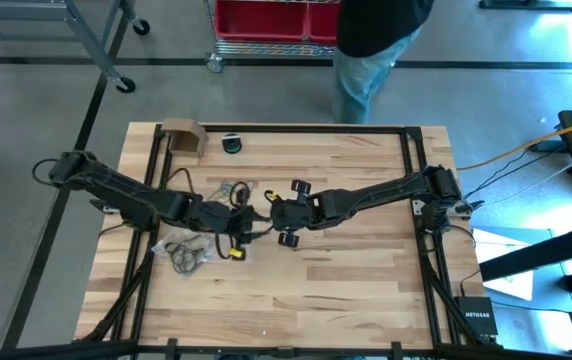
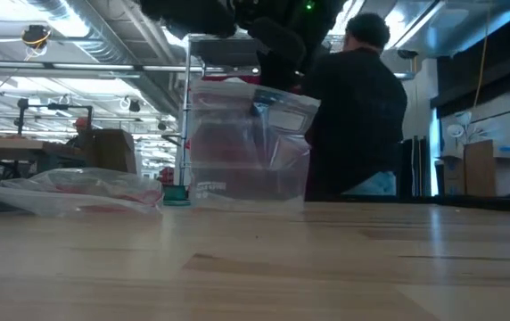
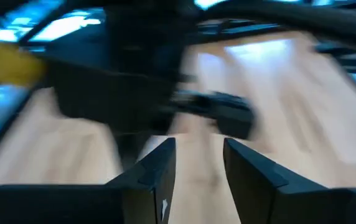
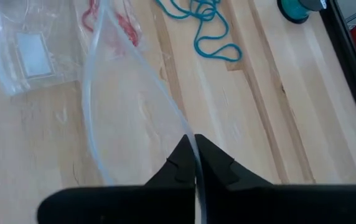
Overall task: Sort rubber bands
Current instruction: Put the blue rubber band into the transparent zip bag
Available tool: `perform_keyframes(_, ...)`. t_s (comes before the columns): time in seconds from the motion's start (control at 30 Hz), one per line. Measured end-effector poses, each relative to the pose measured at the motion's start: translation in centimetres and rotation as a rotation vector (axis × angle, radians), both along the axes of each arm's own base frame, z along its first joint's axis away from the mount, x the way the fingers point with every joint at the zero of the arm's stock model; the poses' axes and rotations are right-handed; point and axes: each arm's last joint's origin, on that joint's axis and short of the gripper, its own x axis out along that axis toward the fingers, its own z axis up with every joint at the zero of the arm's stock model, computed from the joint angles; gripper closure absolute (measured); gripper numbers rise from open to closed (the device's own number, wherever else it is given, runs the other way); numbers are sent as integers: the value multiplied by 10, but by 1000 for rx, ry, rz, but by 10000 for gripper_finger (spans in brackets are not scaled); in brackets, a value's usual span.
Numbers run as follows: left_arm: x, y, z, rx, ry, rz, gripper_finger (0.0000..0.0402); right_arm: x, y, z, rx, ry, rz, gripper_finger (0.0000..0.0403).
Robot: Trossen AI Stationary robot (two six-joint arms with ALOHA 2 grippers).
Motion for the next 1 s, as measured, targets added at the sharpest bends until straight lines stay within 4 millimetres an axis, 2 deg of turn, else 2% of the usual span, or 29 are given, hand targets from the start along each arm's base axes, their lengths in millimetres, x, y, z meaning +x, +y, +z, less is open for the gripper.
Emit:
perform_keyframes(0.17,5,12,-4,46,3,141,275,1,0,1,2,-13,0,403)
perform_keyframes(0.4,16,11,-23,89,73,135,275,1,0,0,2,-12,0,403)
perform_keyframes(0.63,20,12,-32,184,107,167,278,1,0,0,1,-10,0,403)
perform_keyframes(0.73,21,12,-33,201,113,162,302,1,0,0,1,-10,0,403)
perform_keyframes(0.93,21,8,-30,219,90,138,383,1,0,0,1,-10,0,403)
perform_keyframes(1.0,21,6,-29,227,73,126,396,1,0,0,2,-10,0,403)
